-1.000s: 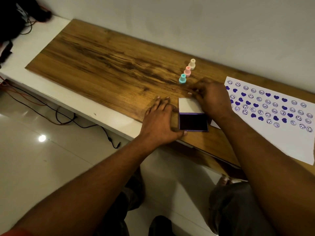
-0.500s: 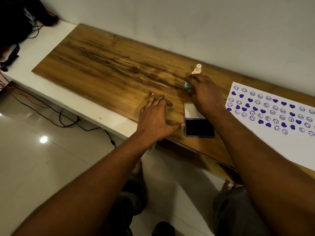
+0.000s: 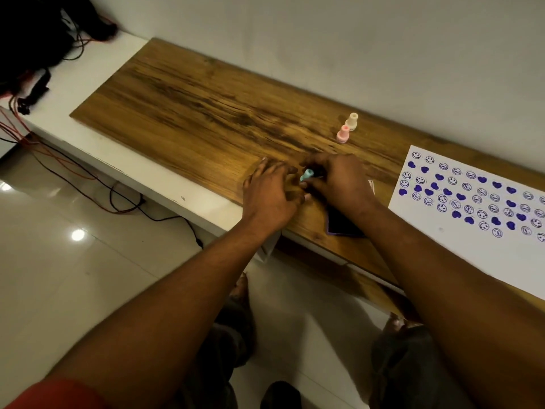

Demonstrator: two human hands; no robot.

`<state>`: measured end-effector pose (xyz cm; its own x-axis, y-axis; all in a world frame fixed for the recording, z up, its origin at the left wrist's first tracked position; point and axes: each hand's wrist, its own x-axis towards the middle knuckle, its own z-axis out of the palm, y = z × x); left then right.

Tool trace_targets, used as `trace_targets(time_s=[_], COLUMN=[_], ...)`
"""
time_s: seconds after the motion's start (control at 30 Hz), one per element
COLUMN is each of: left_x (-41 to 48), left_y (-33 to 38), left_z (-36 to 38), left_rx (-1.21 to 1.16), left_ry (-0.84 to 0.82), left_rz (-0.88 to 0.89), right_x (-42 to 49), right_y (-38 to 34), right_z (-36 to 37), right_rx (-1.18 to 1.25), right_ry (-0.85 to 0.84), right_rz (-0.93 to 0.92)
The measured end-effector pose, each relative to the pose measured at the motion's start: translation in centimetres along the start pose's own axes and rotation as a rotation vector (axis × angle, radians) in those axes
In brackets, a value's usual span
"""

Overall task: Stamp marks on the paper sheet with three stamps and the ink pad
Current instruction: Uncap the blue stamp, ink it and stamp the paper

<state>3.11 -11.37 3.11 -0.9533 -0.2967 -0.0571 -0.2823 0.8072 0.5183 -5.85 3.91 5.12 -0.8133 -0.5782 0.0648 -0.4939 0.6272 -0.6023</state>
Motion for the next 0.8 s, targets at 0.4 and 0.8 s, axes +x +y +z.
trace_targets(time_s=[0.4,0.8], left_x=[0.0,0.3], left_y=[1.2,1.7], left_z=[-0.1,0.5], left_rx=[-0.066,-0.174], left_ry=[0.125,0.090], left_rz=[-0.010,0.114], right_x=[-1.6,-2.4], right_y=[0.4,1.0], right_z=[-0.7,-2.0], right_rx=[0.235,0.326], right_ry=[0.137,0.161], right_rz=[0.061,0.024])
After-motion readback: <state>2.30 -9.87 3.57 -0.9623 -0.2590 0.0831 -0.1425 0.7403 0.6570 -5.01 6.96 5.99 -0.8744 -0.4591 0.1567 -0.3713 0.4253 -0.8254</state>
